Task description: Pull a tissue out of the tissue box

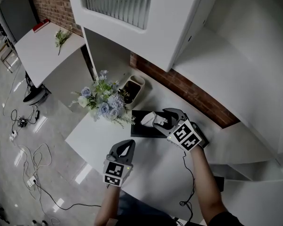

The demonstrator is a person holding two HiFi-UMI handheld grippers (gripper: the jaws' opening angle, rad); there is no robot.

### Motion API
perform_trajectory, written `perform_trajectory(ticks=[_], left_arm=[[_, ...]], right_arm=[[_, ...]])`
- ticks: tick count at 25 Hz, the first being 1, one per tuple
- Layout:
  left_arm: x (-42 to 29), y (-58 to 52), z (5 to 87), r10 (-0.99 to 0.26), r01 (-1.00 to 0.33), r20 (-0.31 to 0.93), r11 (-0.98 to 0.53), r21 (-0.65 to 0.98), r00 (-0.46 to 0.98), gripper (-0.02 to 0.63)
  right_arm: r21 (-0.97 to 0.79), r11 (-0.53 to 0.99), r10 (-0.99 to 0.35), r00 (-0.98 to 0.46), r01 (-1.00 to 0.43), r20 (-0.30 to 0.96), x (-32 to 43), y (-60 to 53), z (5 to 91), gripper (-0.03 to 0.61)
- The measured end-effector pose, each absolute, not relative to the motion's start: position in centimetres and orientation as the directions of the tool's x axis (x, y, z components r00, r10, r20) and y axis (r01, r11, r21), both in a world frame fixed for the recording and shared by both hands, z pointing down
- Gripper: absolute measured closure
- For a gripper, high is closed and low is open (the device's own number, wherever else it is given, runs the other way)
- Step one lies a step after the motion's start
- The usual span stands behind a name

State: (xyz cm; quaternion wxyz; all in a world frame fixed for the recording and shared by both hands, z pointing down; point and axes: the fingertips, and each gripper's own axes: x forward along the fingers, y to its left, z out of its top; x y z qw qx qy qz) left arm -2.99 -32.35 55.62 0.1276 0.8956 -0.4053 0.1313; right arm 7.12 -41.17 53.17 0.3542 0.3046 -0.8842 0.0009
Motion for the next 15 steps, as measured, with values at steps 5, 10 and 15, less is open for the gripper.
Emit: perform_trajectory(ticks=[5,10,15], left_arm=[[-3.3,-31.9,56.2,-0.693,-0.765,0.352,-0.631,0.126,0.629,0.604],[-3.6,-31.7,56.9,-0.694,-0.774,0.370,-0.620,0.131,0.618,0.604],[-3.6,-31.4,57.1,-0.691,-0.774,0.376,-0.619,0.134,0.617,0.604]], right_arm=[[0.203,0.880,-0.410,-0.473,-0.428,0.780,7.1,-41.5,57.7,0.314],[0.183,0.908,-0.342,-0.417,-0.376,0.842,7.0,-42.5,60.0,0.319],[0.152,0.920,-0.296,-0.391,-0.360,0.872,6.9,-42.9,61.2,0.330]])
